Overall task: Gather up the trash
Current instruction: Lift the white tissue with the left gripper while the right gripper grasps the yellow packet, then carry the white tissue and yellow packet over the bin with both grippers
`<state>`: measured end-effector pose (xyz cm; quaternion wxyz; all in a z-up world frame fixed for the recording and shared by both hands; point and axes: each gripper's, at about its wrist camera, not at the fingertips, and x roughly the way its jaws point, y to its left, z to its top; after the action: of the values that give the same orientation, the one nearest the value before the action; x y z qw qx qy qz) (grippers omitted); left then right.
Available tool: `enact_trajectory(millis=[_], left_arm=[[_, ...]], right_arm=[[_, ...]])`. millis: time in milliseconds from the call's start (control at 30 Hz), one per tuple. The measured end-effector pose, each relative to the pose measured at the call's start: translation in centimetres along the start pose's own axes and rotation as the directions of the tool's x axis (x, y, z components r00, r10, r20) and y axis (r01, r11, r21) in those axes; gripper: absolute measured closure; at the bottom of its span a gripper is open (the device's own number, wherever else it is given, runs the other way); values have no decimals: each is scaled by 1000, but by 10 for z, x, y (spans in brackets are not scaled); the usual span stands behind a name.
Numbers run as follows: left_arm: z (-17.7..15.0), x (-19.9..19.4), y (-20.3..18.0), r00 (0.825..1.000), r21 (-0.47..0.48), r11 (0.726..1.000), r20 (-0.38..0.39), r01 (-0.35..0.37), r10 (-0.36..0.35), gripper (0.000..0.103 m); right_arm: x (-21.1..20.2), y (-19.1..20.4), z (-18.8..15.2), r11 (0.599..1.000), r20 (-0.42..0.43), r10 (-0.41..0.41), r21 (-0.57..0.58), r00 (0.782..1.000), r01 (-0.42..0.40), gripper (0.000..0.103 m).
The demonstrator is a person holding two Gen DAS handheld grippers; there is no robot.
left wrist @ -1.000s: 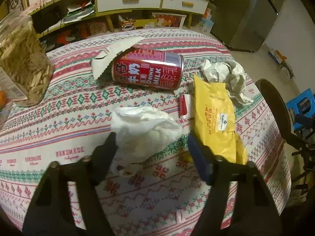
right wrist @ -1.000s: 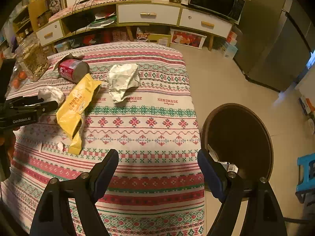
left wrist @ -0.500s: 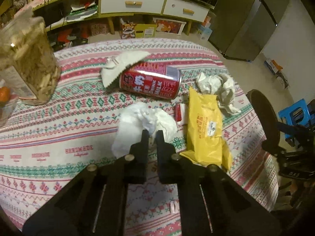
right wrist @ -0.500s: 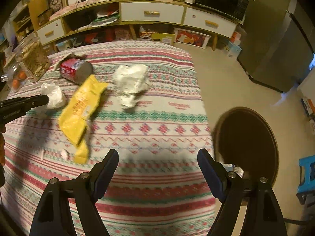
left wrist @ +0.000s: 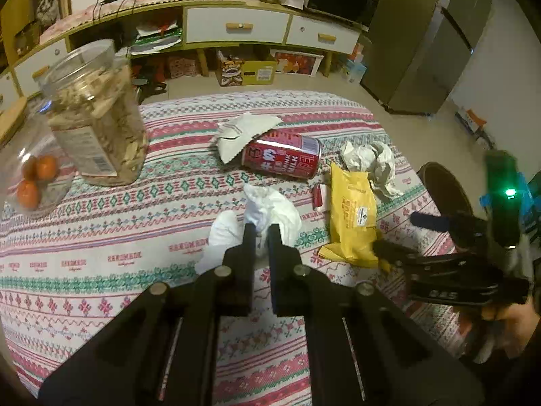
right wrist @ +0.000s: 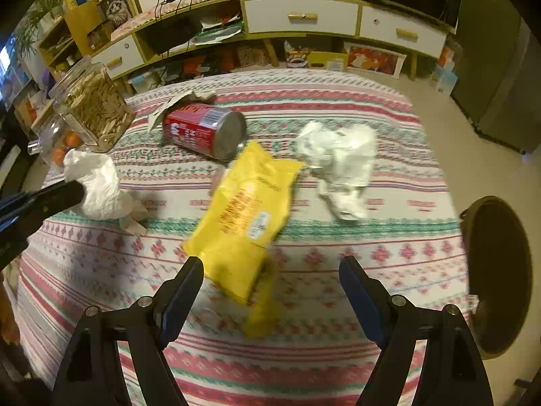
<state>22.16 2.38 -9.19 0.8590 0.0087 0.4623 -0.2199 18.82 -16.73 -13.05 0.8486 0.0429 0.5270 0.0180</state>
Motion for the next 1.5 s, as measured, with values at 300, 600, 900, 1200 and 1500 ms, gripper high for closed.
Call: enact_trajectory(millis=[300, 600, 900, 1200, 1500], left_arm=[[0, -14, 2, 999, -23, 999, 17, 37, -36, 95], [-4, -13, -5, 999, -15, 999, 7, 36, -36, 95], [-5, -12, -16, 1000, 3, 1000, 7, 22, -22, 95], [-3, -19, -40, 999, 20, 1000, 47, 15, -16, 95], [-6, -34, -94, 993, 86, 996, 110, 38, -47, 95]], right_arm=[[26, 11, 4, 998, -31, -5, 63, 999, 7, 19], [27, 19, 7, 992, -8, 83, 99, 997, -82, 53], [1, 15, -1, 981, 15, 176, 77, 984, -176, 89], [-38, -7, -11, 984, 64, 156, 76, 986, -161, 91], [-80, -55, -24, 987, 128, 85, 123, 988, -101, 91]])
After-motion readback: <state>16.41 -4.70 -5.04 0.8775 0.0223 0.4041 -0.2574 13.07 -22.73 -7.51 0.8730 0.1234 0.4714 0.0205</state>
